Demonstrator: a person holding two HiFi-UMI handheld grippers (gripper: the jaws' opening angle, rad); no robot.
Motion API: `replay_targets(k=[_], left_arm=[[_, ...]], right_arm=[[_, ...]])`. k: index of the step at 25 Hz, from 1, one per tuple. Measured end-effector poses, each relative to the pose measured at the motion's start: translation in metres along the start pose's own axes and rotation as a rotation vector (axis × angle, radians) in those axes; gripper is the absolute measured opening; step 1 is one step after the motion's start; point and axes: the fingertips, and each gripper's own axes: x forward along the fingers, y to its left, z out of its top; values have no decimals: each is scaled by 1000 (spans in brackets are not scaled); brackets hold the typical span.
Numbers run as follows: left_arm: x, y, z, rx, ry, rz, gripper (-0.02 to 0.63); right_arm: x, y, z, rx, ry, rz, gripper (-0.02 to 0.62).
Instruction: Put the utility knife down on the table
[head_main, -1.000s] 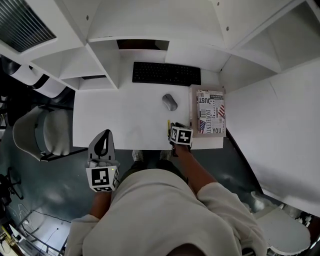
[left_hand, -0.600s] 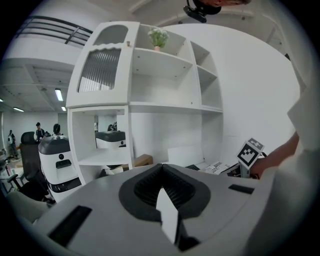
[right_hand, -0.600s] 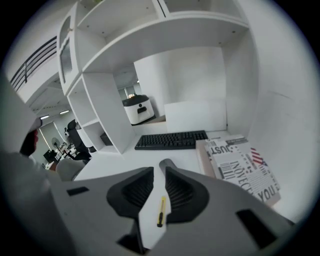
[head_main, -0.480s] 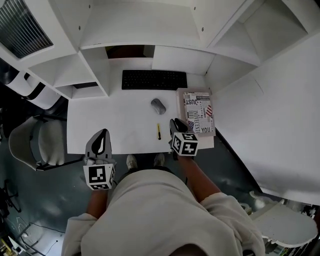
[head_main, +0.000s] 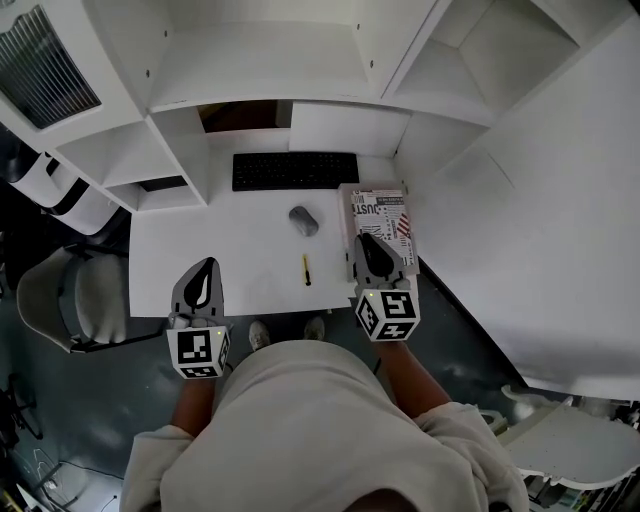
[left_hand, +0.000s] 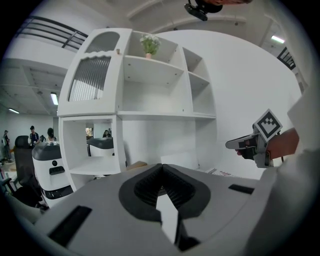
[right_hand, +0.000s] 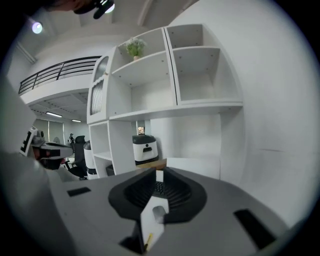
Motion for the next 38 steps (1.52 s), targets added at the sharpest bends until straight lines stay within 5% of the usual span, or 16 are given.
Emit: replay_targets(k=[13, 38], left_arm=[[-5, -17, 13, 2, -11, -7, 2], [-3, -20, 16, 12, -6, 0, 1]], right_arm=[[-55, -11, 49, -75, -188, -23, 5], [-68, -14, 62, -116, -244, -1, 3]])
